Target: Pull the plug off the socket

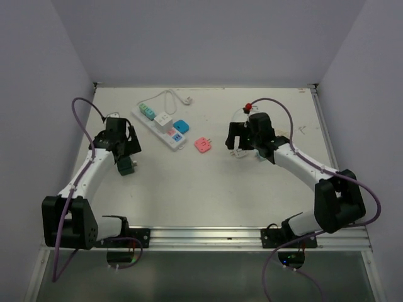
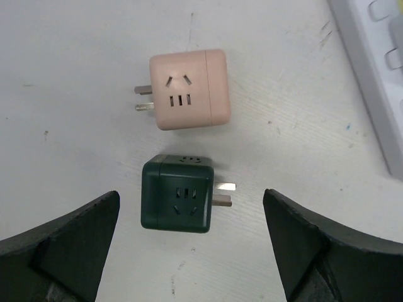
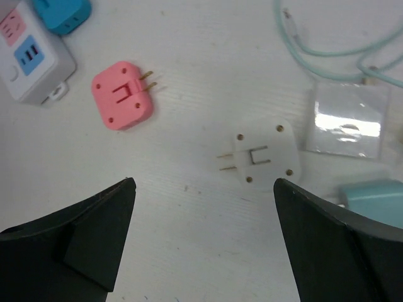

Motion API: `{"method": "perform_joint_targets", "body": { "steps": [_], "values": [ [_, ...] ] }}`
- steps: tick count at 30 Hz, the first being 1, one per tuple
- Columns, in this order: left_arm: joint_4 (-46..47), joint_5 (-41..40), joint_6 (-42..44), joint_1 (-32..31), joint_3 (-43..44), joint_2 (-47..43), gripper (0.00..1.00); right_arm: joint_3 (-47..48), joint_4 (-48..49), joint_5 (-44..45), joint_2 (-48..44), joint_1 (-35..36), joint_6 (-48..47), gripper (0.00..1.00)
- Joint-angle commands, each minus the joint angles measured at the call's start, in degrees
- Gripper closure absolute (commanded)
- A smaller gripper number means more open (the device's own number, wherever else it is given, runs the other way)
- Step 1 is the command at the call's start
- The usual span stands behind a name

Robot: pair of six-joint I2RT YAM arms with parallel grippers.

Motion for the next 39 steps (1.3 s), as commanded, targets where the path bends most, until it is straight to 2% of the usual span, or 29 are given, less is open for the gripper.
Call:
{"method": "perform_joint_targets", "body": {
  "steps": [1, 5, 9, 15, 20, 25, 33, 37, 38, 39],
  "values": [
    [2.52, -0.45, -2.48, 0.37, 0.06, -7.42, 0.00, 6.84, 2.79, -0.58, 4.38, 6.14, -7.86, 0.04],
    [12.72, -1.68, -2.49, 0.37, -9.96, -23.56, 0.00, 16.14, 1.92, 0.38, 14.12, 14.30, -12.87, 0.01],
    [15.99, -5.64, -1.87, 0.28, -14.11, -30.98, 0.00, 25.56, 0.07, 0.91, 23.28, 18.89, -16.92, 0.01],
    [16.34, -6.35, -3.45, 0.28, -13.06, -29.33, 0.00, 42.96, -6.24, 2.92, 39.34, 23.46, -23.06, 0.01],
    [16.34, -4.76, -3.45, 0.28, -13.06, -28.09, 0.00, 53.59, -10.03, 4.59, 47.89, 24.78, -24.22, 0.01],
    [16.69, -3.10, -3.54, 0.28, -12.97, -27.57, 0.00, 56.95, -10.83, 9.08, 52.20, 25.31, -24.66, 0.01],
    [16.69, -2.04, -3.45, 0.37, -12.44, -26.07, 0.00, 61.96, -12.76, 6.53, 57.04, 25.31, -23.87, 0.01],
    [16.78, -2.57, -3.28, 0.37, -12.35, -25.63, 0.00, 60.65, -11.62, 5.21, 56.87, 25.49, -22.90, 0.13],
    [16.78, -2.48, -3.28, 0.37, -12.35, -25.54, 0.01, 59.08, -10.66, 5.21, 56.26, 25.49, -22.55, 0.26],
    [16.78, -2.39, -3.28, 0.37, -12.27, -25.46, 0.00, 58.10, -10.22, 5.13, 55.30, 25.49, -22.46, 0.34]
  ]
}}
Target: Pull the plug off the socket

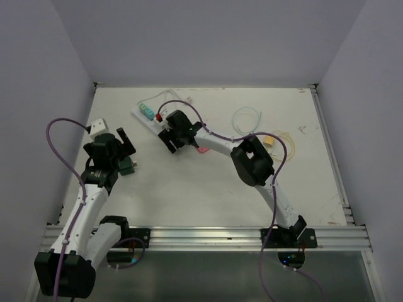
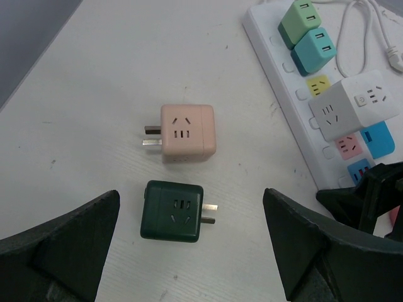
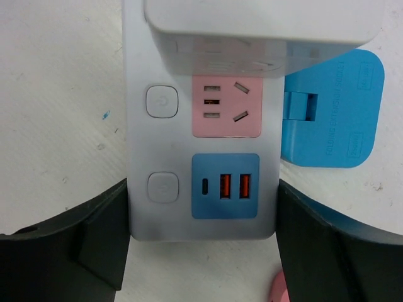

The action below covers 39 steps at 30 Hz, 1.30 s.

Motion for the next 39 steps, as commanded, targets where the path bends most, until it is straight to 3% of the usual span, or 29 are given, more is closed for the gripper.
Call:
{"method": "perform_joint_targets", "body": {
  "steps": [1, 2, 5, 6, 9, 16, 21, 25, 27, 29, 30, 32, 33, 36, 39],
  "values": [
    [3.21, 0.19, -0.63, 0.34, 1.42, 0.47, 0.00, -3.64, 0.43, -0.93, -1.65, 0.13, 0.27, 0.41],
    [3.29, 0.28, -0.55, 0.34, 1.42, 0.55, 0.00, -5.05, 1.22, -0.93, -2.35, 0.13, 0.62, 0.55],
    [3.65, 1.15, -0.19, 0.34, 1.42, 0.73, 0.01, -11.88, 3.67, -1.46, -6.65, 0.22, 2.45, 0.73],
    [3.73, 1.42, -0.02, 0.34, 1.33, 0.91, 0.00, -13.92, 4.47, -1.81, -8.14, 0.31, 2.73, 0.83],
    [4.09, 2.47, 0.33, 0.34, 1.07, 1.08, 0.00, -22.62, 6.84, -1.81, -13.60, 0.74, 3.70, 0.96],
    [4.26, 6.42, 0.86, 0.34, 0.89, 2.31, 0.00, -41.25, 6.94, -1.72, -24.94, 3.73, 5.28, 1.00],
    [4.26, 8.10, 1.04, 0.34, 0.45, 2.49, 0.00, -49.35, 3.95, -2.86, -31.97, 5.58, 7.65, 0.99],
    [4.17, 9.33, 1.39, 0.34, -0.08, 2.31, 0.00, -55.94, 1.41, -4.27, -37.24, 6.98, 8.70, 0.90],
    [4.35, 10.29, 1.74, 0.34, -0.43, 2.23, 0.00, -57.62, -0.44, -4.53, -40.57, 7.51, 9.23, 0.81],
    [4.87, 11.79, 1.92, 0.26, -0.78, 2.31, 0.01, -59.99, -1.23, -4.71, -42.78, 7.95, 10.19, 0.71],
    [5.05, 12.23, 2.09, 0.26, -0.78, 2.31, 0.00, -60.78, -1.06, -6.88, -43.83, 8.13, 10.55, 0.58],
    [5.23, 13.54, 2.27, 0.26, -1.13, 2.40, 0.00, -63.16, -0.54, -7.70, -46.82, 8.30, 11.78, 0.44],
    [5.32, 13.98, 2.27, 0.26, -1.22, 2.58, 0.01, -63.77, -0.27, -7.96, -47.70, 8.30, 12.04, 0.31],
    [5.32, 15.92, 2.18, -0.44, -1.31, 3.10, 0.01, -65.01, -0.01, -8.23, -50.08, 8.39, 12.66, 0.17],
    [4.35, 16.80, 1.31, -2.37, -1.05, 4.15, 0.01, -64.22, -0.88, -8.40, -51.31, 8.48, 12.75, 0.12]
  ]
}}
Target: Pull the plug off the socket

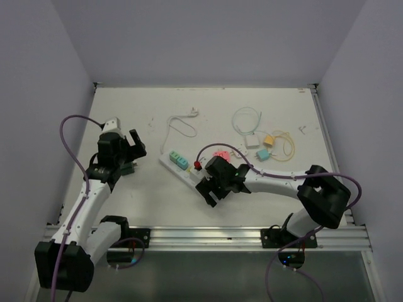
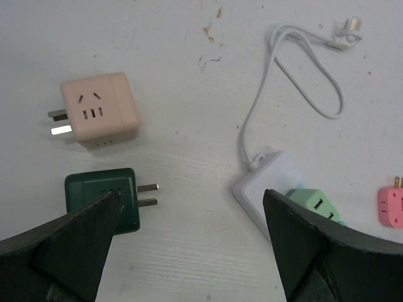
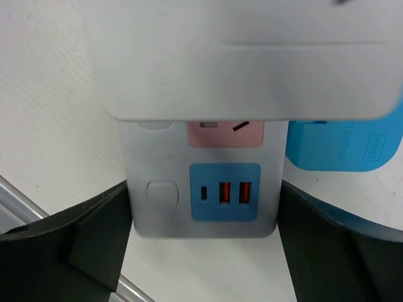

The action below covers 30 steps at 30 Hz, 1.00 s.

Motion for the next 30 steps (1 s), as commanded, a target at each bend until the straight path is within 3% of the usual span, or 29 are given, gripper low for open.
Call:
{"method": "perform_joint_targets", "body": {
  "steps": [1, 6, 15, 24, 30],
  "values": [
    [1.66, 3.81, -0.97, -2.14, -0.32, 1.10, 0.00, 0.89, -2.87, -2.69, -2.92, 0.37, 2.34, 0.08],
    [-2.12, 5.50, -6.15, -7.39, -1.64, 1.98, 0.00, 3.26, -3.75, -3.93, -6.53, 0.37, 2.52, 0.01],
    [2.35, 9.28, -23.90, -18.21, -9.90, 0.04, 0.02, 8.27, -5.07, 2.39, -10.31, 0.28, 2.17, 0.05],
    [9.39, 3.76, -31.91, -26.48, -9.82, 9.53, 0.03, 16.79, -4.20, 6.18, -3.28, 0.28, 0.06, 0.06],
    [12.03, 2.07, -34.46, -28.68, -9.11, 15.60, 0.08, 19.70, -3.14, 6.88, 1.99, 0.28, -0.55, 0.09]
  ]
}}
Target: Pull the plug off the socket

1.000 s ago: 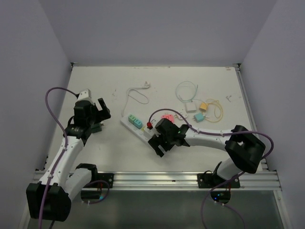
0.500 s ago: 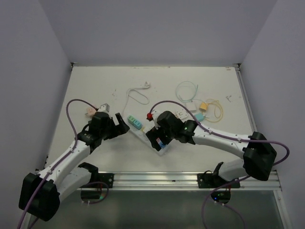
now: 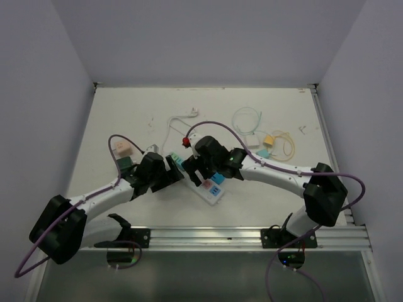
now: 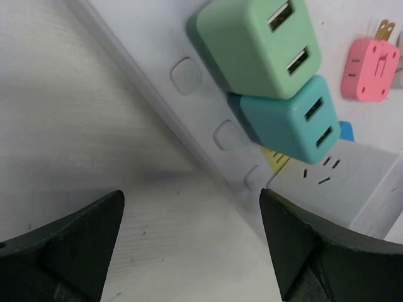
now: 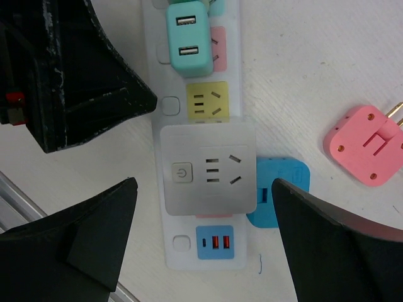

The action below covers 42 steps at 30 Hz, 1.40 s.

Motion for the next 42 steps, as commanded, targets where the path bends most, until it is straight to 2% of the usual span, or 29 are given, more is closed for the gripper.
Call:
{"method": "perform_joint_targets", "body": {
  "steps": [1, 14, 15, 21, 24, 28, 29, 32, 34, 35, 42],
  "values": [
    [4.75, -2.96, -3.12, -1.17, 1.95, 2.49, 0.08, 2.81, 1.10, 1.75, 2.13, 0.28, -1.10, 0.10],
    [8.09, -5.16, -5.76, -4.07, 0.28, 7.49, 0.15, 0.35, 4.88, 1.66, 5.91, 0.28, -1.01, 0.23],
    [8.09, -5.33, -5.93, -4.16, 0.19, 7.85, 0.17, 0.44, 5.05, 1.66, 6.08, 0.28, -1.01, 0.26],
    [7.30, -6.04, -6.46, -4.86, -0.42, 10.84, 0.25, 0.53, 5.50, 1.31, 6.70, 0.28, -1.10, 0.32],
    [6.16, -6.65, -6.72, -5.12, -0.60, 11.72, 0.30, 0.61, 5.23, 1.13, 6.53, 0.20, -1.01, 0.44],
    [4.05, -7.35, -6.99, -5.30, -0.34, 12.77, 0.38, 0.61, 4.62, 0.60, 5.91, 0.28, -0.84, 0.64],
    [3.53, -7.62, -7.08, -5.47, -0.16, 12.86, 0.40, 0.87, 4.62, 0.34, 5.39, 0.20, -0.66, 0.73],
    [1.50, -8.85, -7.16, -5.74, 0.19, 13.56, 0.50, 1.67, 4.27, -0.01, 4.86, 0.28, -0.40, 0.89],
    [0.10, -9.46, -7.16, -5.83, 0.37, 14.09, 0.54, 2.19, 4.09, -0.19, 4.33, 0.20, -0.22, 0.97],
    [-0.43, -9.73, -7.16, -6.00, 0.45, 14.35, 0.55, 2.54, 4.09, -0.27, 4.07, 0.20, -0.13, 1.00],
    [-3.15, -11.22, -8.30, -6.27, 0.80, 17.51, 0.57, 5.18, 5.05, -0.36, 2.57, 0.28, 1.18, 1.00]
  ]
}}
